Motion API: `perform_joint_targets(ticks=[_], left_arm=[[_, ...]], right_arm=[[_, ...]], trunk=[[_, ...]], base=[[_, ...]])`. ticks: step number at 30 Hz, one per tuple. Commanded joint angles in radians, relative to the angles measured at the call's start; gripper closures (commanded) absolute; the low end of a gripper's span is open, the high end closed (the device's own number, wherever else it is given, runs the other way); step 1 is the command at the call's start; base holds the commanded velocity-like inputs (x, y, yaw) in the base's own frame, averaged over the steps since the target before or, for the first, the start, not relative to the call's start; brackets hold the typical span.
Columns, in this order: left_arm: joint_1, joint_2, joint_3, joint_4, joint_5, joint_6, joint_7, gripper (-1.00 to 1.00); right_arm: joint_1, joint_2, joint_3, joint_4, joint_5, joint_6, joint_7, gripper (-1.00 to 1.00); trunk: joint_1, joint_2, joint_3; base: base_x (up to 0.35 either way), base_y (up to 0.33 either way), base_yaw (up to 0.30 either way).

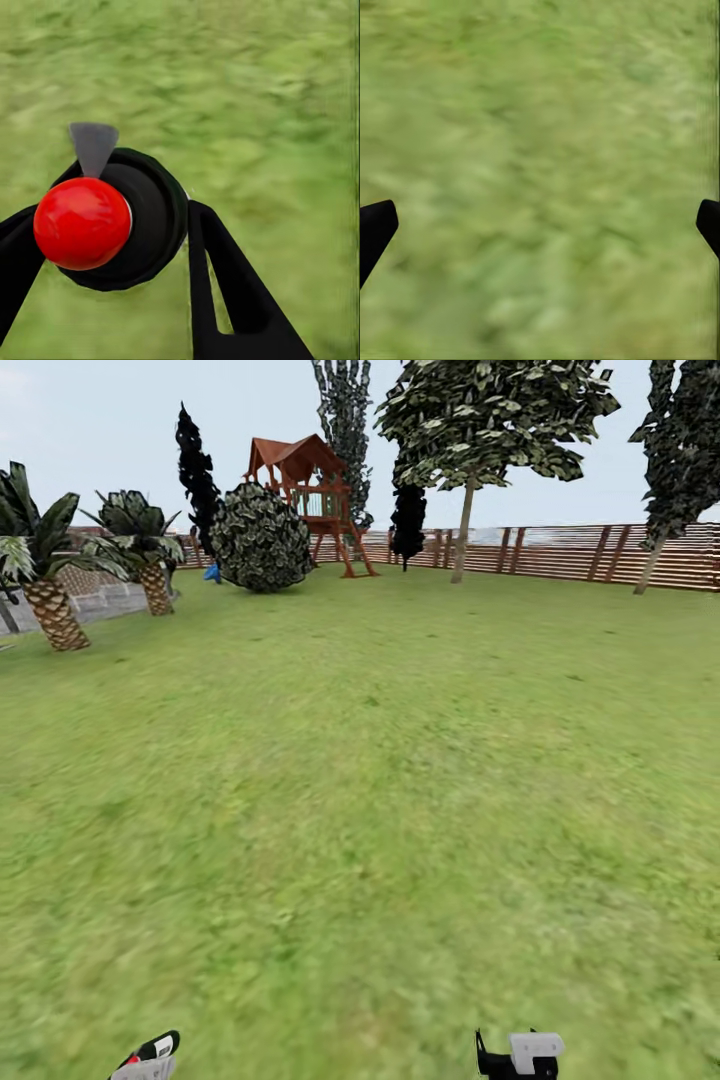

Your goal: In the garden, pick up the pesticide atomizer on the floor and spray pesticide onto both trees until each tree trunk is fully covered.

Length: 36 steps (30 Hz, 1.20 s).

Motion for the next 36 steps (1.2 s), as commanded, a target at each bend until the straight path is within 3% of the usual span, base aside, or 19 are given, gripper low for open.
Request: perform_joint_targets(ticks=[1, 28, 36], left_arm=[[0.000, 0.000, 0.003, 0.000, 0.011, -0.002, -0.011, 1.00], [-0.001, 0.001, 0.004, 0.002, 0.011, 0.001, -0.010, 1.00], [0.000, 0.002, 0.004, 0.002, 0.011, 0.002, -0.009, 1.00]], right_arm=[[-0.001, 0.000, 0.009, 0.001, -0.005, -0.002, -0.004, -1.00], [-0.001, 0.000, 0.009, 0.001, -0.004, -0.002, -0.004, -1.00], [-0.001, -0.001, 0.013, 0.005, 0.003, -0.002, 0.003, -1.00]], trunk=[[0.000, 0.000, -0.001], [0.000, 0.000, -0.001], [0.000, 0.000, -0.001]], base=[[0.336, 0.000, -0.300], [0.339, 0.000, -0.299], [0.339, 0.000, -0.046]])
